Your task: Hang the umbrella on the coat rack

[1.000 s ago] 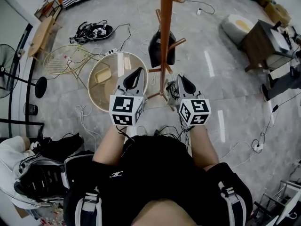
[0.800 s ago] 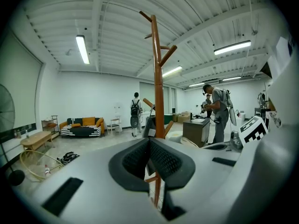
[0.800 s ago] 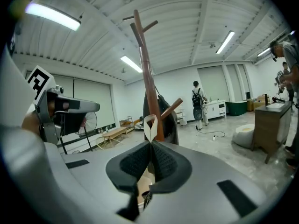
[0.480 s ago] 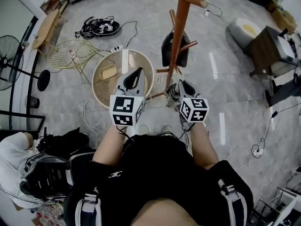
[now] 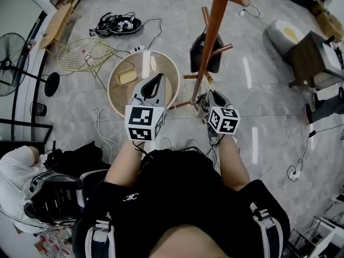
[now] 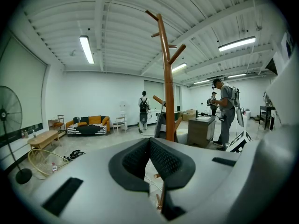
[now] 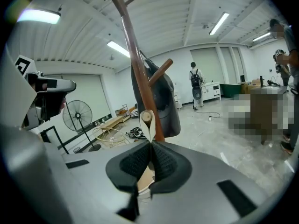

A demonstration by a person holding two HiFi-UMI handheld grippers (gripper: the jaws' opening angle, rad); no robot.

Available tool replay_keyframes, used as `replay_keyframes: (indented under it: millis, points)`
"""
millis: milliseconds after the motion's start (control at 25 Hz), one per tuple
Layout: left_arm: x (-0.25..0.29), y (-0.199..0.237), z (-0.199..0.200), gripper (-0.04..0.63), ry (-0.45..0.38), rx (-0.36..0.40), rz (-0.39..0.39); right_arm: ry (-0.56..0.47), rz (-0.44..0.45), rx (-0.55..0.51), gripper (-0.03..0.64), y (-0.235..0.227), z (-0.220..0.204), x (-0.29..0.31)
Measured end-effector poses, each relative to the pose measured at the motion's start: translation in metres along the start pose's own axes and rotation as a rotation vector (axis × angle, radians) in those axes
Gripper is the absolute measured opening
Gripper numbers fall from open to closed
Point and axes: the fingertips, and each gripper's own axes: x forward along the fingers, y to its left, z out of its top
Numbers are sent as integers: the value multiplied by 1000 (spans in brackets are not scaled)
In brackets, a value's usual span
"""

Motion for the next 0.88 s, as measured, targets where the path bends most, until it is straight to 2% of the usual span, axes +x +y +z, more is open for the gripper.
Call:
replay_keyframes:
  millis: [520, 880]
  points:
    - [-4, 13, -10, 17, 15, -7, 35, 69, -7, -22, 18, -4, -24, 34]
    - [-15, 31, -19, 17, 15, -11, 83, 44, -46, -32, 20, -8, -29, 67]
